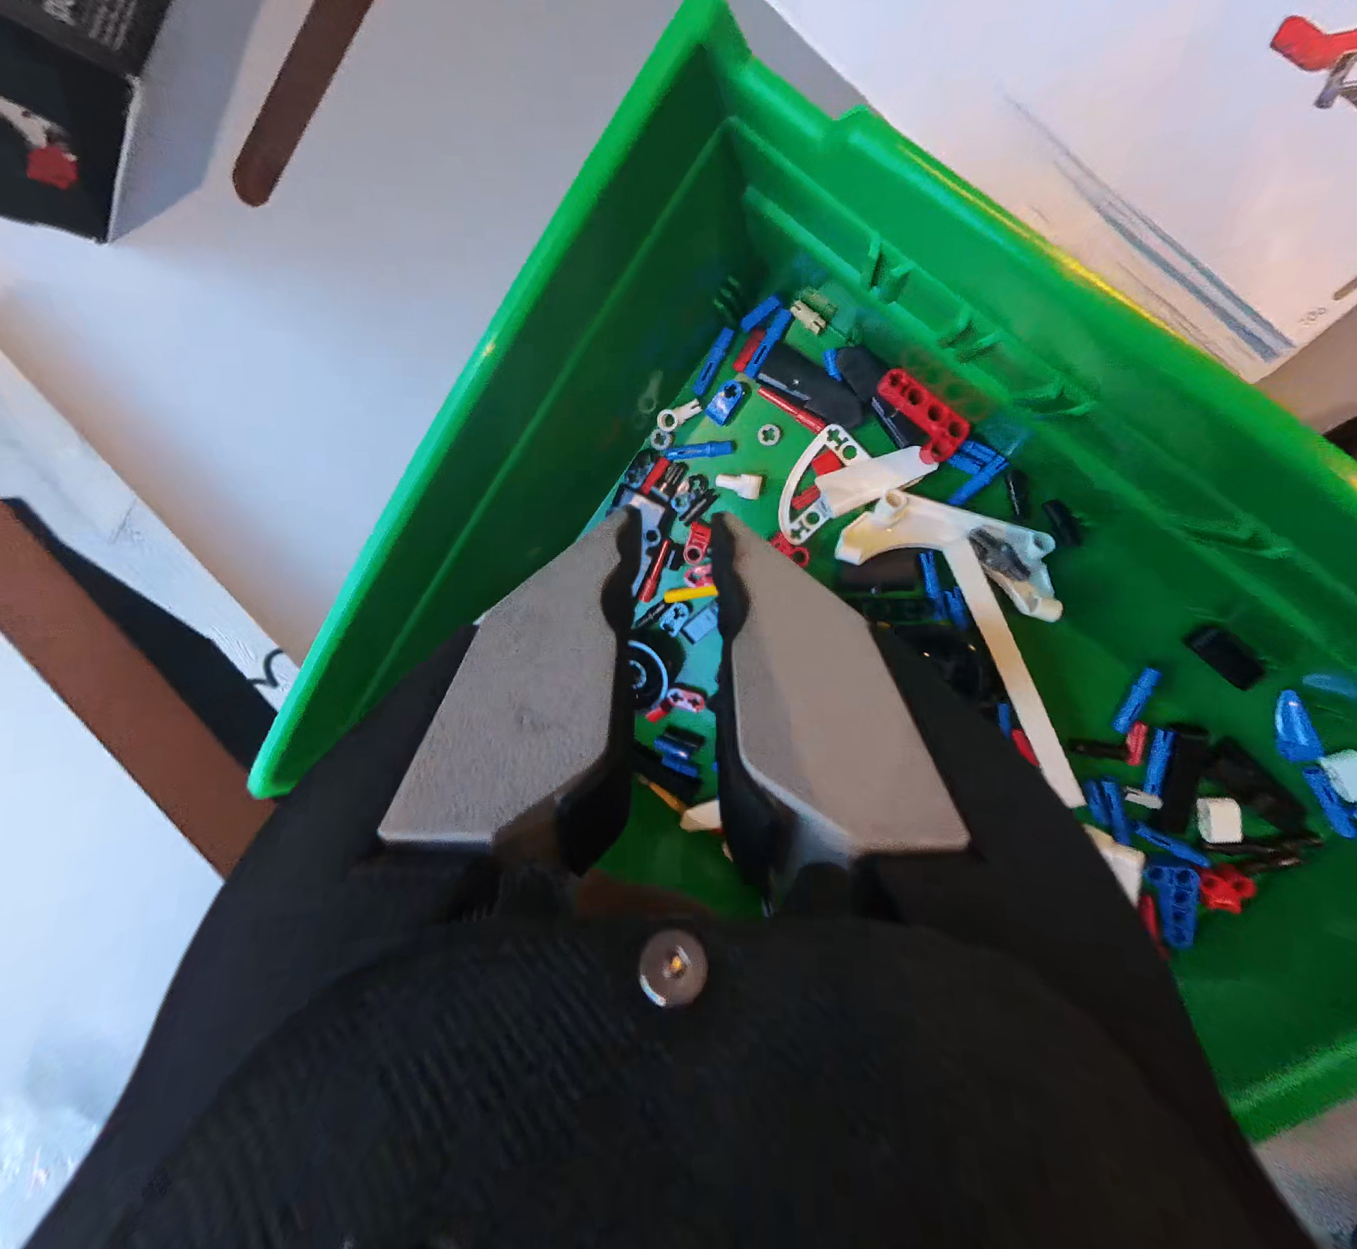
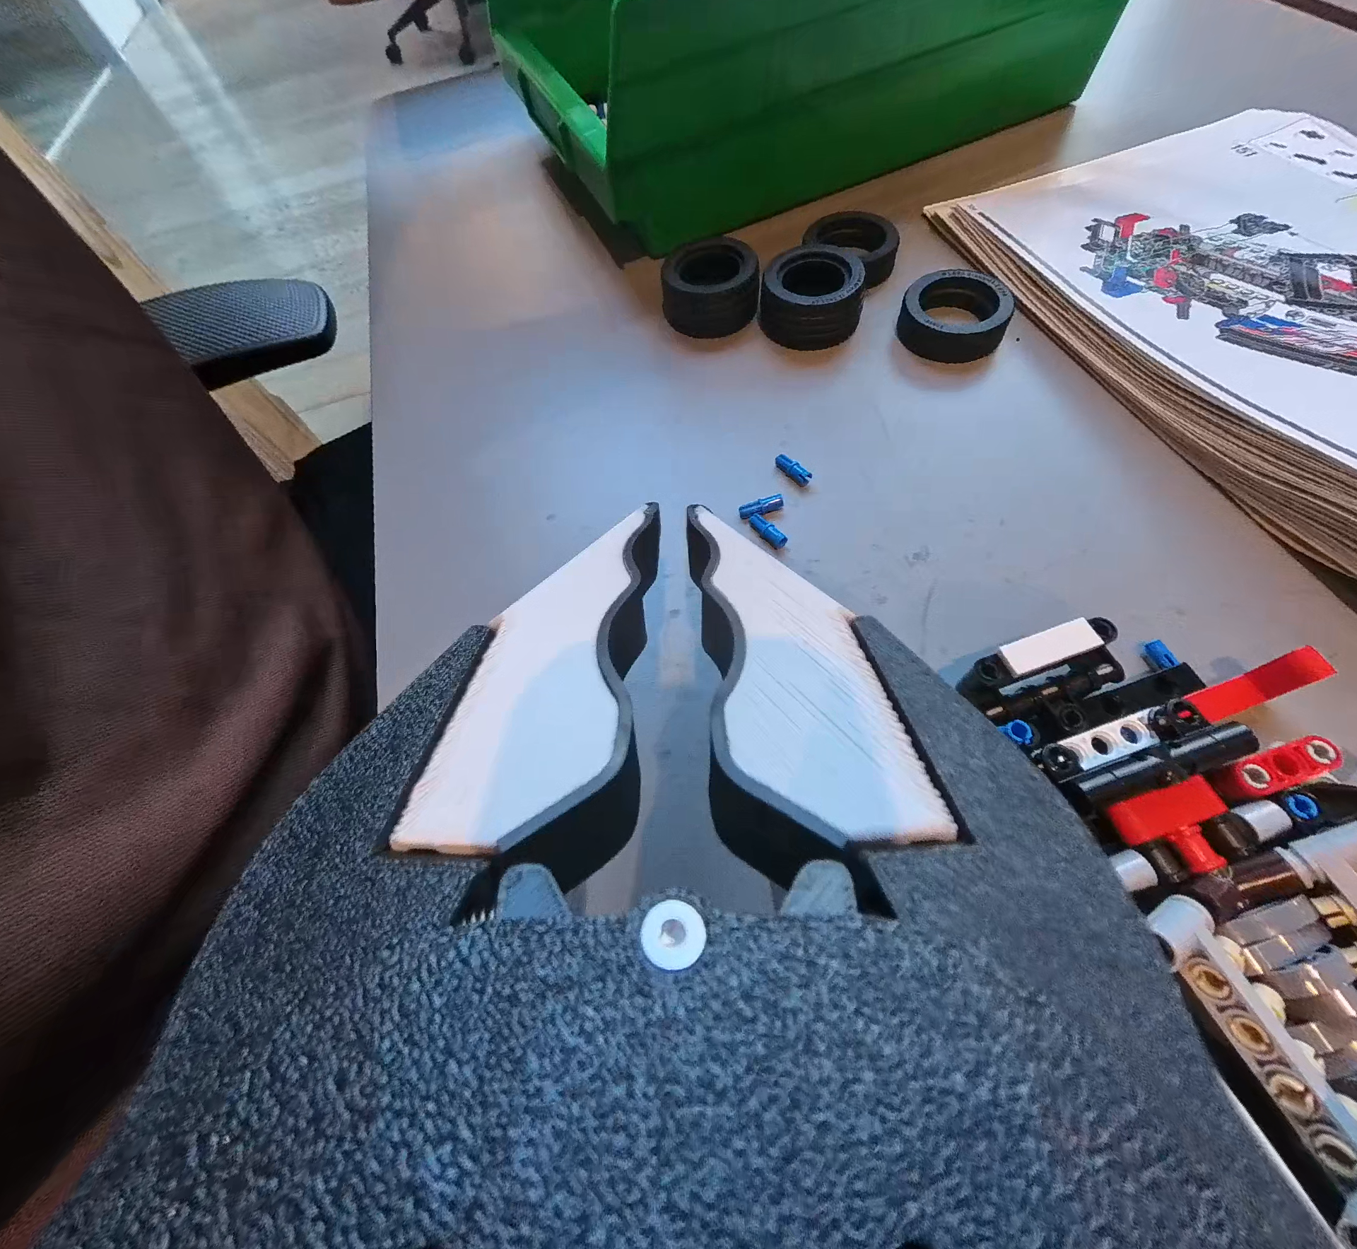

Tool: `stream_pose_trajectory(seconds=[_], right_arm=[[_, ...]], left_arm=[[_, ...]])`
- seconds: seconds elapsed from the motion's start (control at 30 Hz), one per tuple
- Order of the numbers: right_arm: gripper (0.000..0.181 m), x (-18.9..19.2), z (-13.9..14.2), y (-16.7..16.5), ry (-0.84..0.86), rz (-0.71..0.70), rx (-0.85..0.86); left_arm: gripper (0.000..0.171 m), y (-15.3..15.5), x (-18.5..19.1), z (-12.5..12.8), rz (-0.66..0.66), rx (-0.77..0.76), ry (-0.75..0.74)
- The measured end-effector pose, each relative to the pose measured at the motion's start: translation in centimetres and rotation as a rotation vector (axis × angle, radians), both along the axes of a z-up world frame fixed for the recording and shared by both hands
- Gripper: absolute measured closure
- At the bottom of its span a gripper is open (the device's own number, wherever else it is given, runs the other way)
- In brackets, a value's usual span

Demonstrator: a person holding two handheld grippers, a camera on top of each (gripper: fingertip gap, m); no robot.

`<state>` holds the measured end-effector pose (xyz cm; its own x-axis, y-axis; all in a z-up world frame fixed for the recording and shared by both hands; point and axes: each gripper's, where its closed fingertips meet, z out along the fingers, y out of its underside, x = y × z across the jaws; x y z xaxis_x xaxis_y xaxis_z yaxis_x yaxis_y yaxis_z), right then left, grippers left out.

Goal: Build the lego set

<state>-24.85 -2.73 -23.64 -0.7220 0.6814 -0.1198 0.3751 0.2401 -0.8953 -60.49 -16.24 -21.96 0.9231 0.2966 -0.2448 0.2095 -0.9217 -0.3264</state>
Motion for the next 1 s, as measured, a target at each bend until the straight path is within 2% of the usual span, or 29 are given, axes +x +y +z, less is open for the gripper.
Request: stream_pose_trajectory(seconds=[0.13, 0.3, 0.37, 0.6, 1.0], right_arm=[[0.174, 0.0, 0.0, 0.0, 0.004, -0.004, 0.001], [0.174, -0.1, 0.3, 0.2, -0.007, -0.004, -0.034], [0.174, -0.1, 0.4, 0.3, -0.019, -0.005, -0.054], [0.174, -0.4, 0.9, 0.8, -0.052, -0.015, -0.133], [0.174, -0.5, 1.7, 1.3, -0.069, -0.019, -0.227]], left_arm=[[0.162, 0.1, -0.2, -1.6, -0.138, -0.050, -0.019], [0.164, 0.1, 1.1, -2.9, -0.437, -0.103, -0.042], [0.167, 0.3, 1.1, -2.9, -0.508, -0.104, -0.033], [0.164, -1.3, 0.0, -5.2, -0.563, -0.257, -0.097], [0.171, -0.9, 0.1, -5.7, -0.564, -0.254, -0.143]])
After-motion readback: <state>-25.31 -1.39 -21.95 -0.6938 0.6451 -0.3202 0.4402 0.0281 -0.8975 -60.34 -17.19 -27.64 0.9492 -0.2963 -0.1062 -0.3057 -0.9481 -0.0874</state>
